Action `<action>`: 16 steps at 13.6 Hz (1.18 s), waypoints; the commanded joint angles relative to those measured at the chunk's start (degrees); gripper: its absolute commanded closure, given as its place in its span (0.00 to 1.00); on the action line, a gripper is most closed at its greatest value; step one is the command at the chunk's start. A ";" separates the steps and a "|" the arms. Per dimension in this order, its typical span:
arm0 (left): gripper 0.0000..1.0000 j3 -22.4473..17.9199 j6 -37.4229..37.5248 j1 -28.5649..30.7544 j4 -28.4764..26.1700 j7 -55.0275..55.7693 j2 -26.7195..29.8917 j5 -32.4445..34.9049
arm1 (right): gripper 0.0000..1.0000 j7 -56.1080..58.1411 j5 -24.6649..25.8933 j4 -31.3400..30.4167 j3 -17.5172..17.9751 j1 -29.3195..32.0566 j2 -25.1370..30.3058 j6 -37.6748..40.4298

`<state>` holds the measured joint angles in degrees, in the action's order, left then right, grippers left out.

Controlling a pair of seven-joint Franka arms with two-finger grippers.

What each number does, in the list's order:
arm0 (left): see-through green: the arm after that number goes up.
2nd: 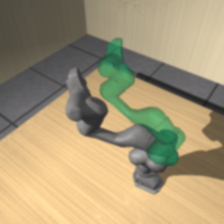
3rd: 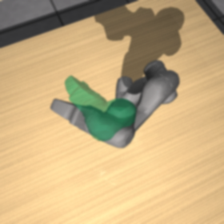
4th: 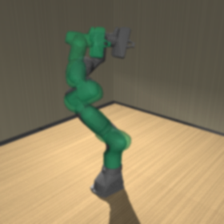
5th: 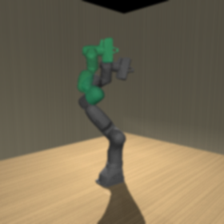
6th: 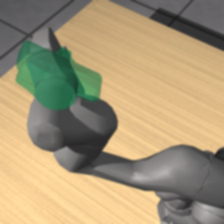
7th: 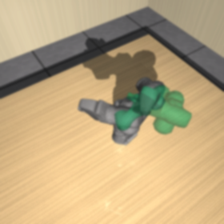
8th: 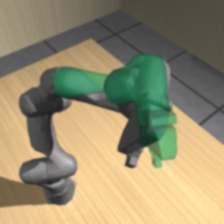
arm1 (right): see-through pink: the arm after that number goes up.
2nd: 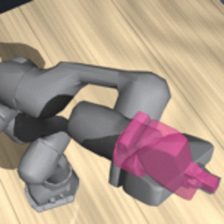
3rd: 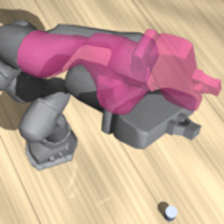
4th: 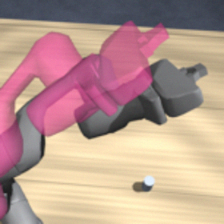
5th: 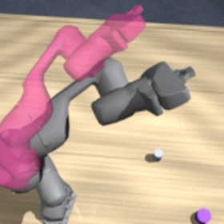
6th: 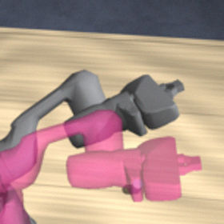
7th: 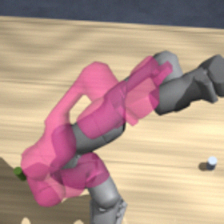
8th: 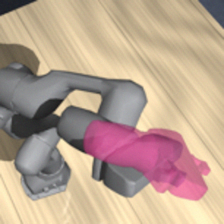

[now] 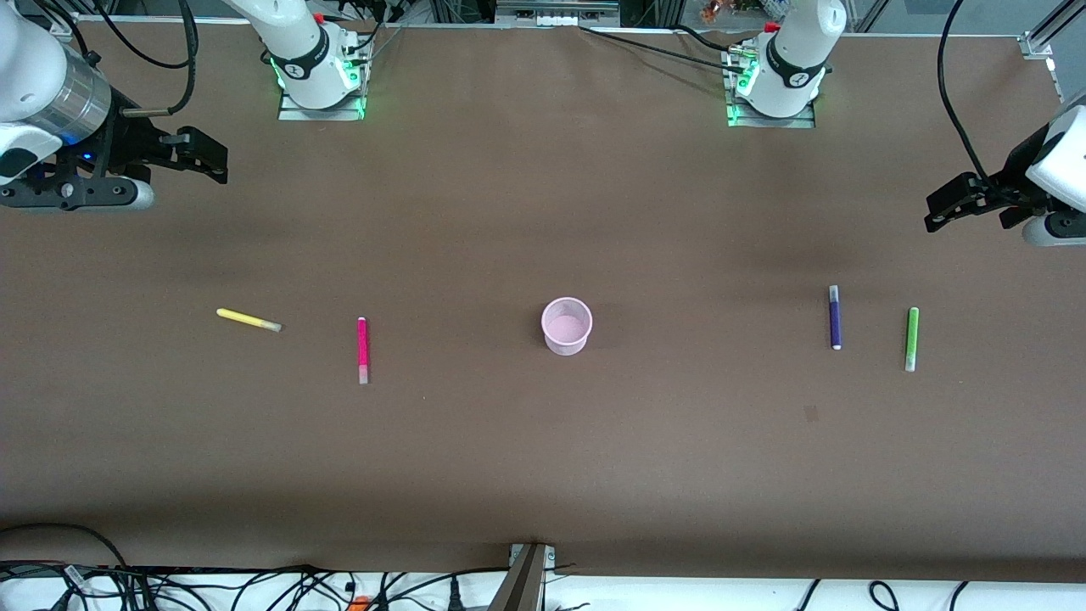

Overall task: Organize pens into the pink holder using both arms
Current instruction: 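Reach the left gripper down to the purple marker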

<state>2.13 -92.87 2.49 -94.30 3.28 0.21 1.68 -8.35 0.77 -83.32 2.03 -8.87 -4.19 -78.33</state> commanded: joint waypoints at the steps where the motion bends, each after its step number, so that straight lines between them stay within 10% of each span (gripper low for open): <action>1: 0.00 -0.38 1.56 -0.12 1.84 -1.18 -0.82 -1.07 | 0.00 0.25 0.03 0.53 -0.01 -0.10 -0.03 0.90; 16: 0.00 -0.90 7.90 0.67 0.09 -1.35 -11.62 2.10 | 0.00 3.16 0.11 2.99 0.07 -0.10 -1.00 0.37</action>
<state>1.31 -84.50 3.06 -94.62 3.12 -8.38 2.52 -5.90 0.76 -81.98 2.03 -8.89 -4.40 -78.47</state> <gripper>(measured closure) 0.000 0.000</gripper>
